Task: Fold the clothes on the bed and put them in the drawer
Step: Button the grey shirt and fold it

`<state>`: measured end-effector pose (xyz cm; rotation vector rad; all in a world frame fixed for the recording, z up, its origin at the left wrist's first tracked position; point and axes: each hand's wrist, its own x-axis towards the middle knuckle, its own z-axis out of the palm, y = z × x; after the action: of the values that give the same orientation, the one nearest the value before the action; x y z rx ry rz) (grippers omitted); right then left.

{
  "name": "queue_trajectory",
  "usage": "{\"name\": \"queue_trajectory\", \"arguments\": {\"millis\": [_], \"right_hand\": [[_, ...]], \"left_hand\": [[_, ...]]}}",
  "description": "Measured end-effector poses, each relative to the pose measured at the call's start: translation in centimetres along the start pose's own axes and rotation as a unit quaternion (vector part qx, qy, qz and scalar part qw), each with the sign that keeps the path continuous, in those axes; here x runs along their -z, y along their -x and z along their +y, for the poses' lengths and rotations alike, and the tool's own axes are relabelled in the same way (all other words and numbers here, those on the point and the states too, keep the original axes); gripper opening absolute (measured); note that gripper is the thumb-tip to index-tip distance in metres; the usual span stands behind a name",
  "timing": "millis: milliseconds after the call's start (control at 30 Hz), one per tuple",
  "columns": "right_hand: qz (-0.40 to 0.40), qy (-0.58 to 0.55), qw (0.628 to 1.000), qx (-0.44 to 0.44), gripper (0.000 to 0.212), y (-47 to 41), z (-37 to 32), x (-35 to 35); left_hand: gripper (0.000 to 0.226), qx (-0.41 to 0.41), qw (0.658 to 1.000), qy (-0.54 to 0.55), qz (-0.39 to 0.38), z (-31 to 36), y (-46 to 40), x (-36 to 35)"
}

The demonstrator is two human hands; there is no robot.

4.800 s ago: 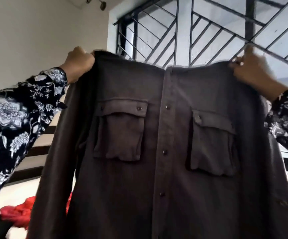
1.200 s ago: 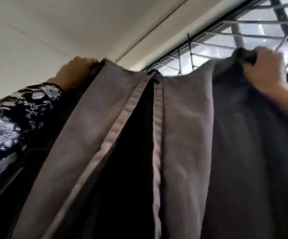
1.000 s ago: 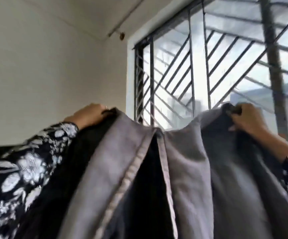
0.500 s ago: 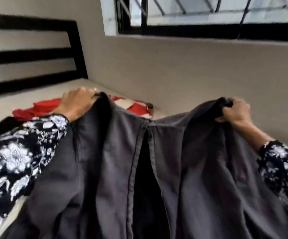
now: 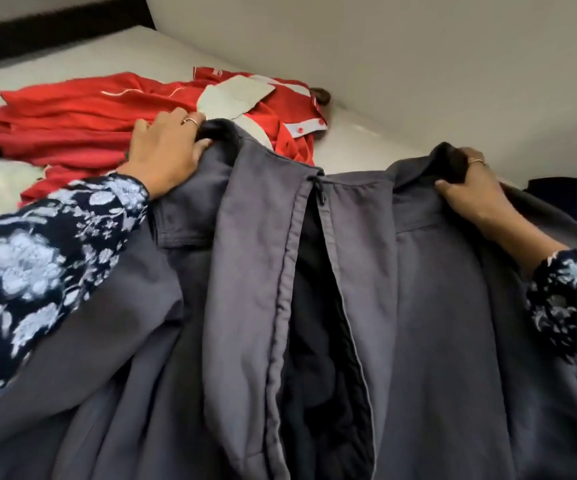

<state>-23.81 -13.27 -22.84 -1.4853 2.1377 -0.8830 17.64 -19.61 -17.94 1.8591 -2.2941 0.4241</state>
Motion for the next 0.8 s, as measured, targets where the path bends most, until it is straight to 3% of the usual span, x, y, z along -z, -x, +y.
{"name": "queue_trajectory", "arguments": {"millis": [100, 267, 433, 567, 633, 733, 800], "right_hand": [[-0.015, 0.023, 0.997, 0.074, 0.058, 2.8, 0.2, 0.6], [-0.033, 0.049, 0.989, 0.133, 0.044, 8.5, -0.4, 2.3], [-0.014, 0.017, 0.985, 0.171, 0.042, 14.8, -3.1, 3.1], [-0.032, 0.018, 0.981, 0.193, 0.056, 18.9, -6.7, 2.9], [-0.049, 0.025, 0.98, 0.19, 0.059, 21.3, -8.7, 2.1], [-0.096, 0.024, 0.968, 0.23, 0.05, 25.5, -11.5, -0.3], [-0.151, 0.041, 0.945, 0.288, 0.04, 28.2, -13.2, -1.9]], "left_hand": [[0.049, 0.019, 0.996, 0.051, 0.068, -1.1, 4.5, 1.1], [0.049, 0.136, 0.979, 0.148, 0.041, -4.9, 15.7, 4.0], [0.059, 0.299, 0.934, 0.181, -0.077, -8.7, 27.4, 6.5], [0.12, 0.374, 0.888, 0.146, -0.226, -10.4, 33.5, 6.0], [0.13, 0.391, 0.865, 0.141, -0.28, -9.2, 35.8, 6.4], [0.107, 0.412, 0.833, 0.185, -0.319, -6.4, 38.8, 7.7], [0.074, 0.414, 0.833, 0.204, -0.304, -5.5, 39.7, 8.0]]}}
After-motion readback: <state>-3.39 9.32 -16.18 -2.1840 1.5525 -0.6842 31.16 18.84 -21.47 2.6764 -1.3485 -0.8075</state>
